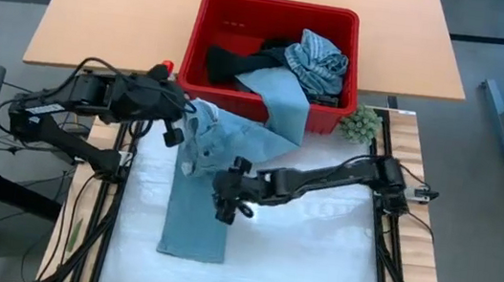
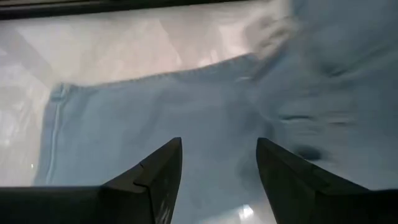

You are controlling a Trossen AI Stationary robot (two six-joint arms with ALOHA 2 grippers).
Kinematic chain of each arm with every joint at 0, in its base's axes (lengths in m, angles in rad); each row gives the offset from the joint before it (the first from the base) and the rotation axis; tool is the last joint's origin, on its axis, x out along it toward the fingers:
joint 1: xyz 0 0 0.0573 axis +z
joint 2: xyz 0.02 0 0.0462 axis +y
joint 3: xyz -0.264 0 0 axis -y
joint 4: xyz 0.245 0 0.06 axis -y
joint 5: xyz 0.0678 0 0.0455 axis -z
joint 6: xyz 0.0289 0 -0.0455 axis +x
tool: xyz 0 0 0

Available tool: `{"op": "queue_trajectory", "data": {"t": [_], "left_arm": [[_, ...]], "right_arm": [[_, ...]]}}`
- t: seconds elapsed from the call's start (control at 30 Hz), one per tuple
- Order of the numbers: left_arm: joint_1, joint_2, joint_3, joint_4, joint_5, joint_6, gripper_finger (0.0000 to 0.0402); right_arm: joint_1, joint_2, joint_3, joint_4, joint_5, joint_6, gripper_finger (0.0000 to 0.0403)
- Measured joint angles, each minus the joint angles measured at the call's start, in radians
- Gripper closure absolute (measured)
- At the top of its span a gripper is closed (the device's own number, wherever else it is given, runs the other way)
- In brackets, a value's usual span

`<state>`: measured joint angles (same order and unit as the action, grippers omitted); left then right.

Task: Fold laundry
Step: Fold the blue pants from the red laundry bin

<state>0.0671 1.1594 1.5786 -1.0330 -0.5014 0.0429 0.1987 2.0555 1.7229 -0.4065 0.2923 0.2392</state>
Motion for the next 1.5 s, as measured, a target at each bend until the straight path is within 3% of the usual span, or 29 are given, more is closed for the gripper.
{"op": "queue_trajectory", "data": {"t": [0.23, 0.67, 0.83, 1.03, 1.23, 1.5], "left_arm": [[0.001, -0.006, -0.001, -0.028, -0.004, 0.046, 0.0401], [0.037, 0.019, -0.002, -0.075, -0.06, 0.18, 0.0401], [0.055, 0.018, -0.002, -0.076, -0.056, 0.182, 0.0401], [0.058, 0.019, -0.003, -0.09, -0.047, 0.177, 0.0401], [0.058, 0.019, -0.003, -0.11, -0.05, 0.162, 0.0401], [0.058, 0.019, -0.003, -0.11, -0.012, 0.134, 0.0401]], "right_arm": [[-0.01, 0.138, 0.0, 0.243, 0.051, -0.122, 0.0185], [-0.057, 0.276, 0.0, 0.347, 0.381, -0.472, 0.022], [-0.105, 0.333, 0.027, 0.465, 0.407, -0.581, 0.0218], [-0.191, 0.401, 0.159, 0.189, 0.184, -0.355, 0.0242], [-0.207, 0.368, 0.208, -0.004, 0.01, -0.27, 0.0379], [-0.16, 0.146, 0.206, -0.365, -0.372, -0.341, 0.0385]]}}
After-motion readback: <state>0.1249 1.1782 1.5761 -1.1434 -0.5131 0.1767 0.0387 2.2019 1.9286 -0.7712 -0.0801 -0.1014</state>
